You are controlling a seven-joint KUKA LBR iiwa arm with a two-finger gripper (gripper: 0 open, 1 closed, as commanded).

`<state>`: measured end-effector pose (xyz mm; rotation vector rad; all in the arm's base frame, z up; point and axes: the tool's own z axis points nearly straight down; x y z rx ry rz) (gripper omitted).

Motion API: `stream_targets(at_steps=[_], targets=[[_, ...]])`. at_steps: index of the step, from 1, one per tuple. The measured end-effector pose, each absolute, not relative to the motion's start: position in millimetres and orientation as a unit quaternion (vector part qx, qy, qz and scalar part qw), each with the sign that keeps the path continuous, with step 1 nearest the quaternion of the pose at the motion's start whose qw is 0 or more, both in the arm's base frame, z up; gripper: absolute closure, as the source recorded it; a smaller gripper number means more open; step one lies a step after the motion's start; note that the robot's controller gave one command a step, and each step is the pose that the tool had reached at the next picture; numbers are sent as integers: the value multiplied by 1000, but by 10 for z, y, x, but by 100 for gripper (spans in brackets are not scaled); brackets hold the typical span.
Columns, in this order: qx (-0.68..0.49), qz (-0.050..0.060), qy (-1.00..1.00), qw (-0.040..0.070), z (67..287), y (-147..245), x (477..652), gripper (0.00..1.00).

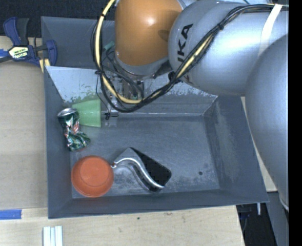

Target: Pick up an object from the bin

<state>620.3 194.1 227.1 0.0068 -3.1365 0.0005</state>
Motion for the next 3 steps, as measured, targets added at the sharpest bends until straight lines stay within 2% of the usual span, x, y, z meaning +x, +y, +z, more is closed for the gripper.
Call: stream_targets(at_steps=[1,2,3], targets=[[0,-1,-1000,-2,2328,1926,6219,0],[-54,-2,-999,-3,1076,2278,6151,0],[-70,-3,-998,-4,1101,2273,6156,0]])
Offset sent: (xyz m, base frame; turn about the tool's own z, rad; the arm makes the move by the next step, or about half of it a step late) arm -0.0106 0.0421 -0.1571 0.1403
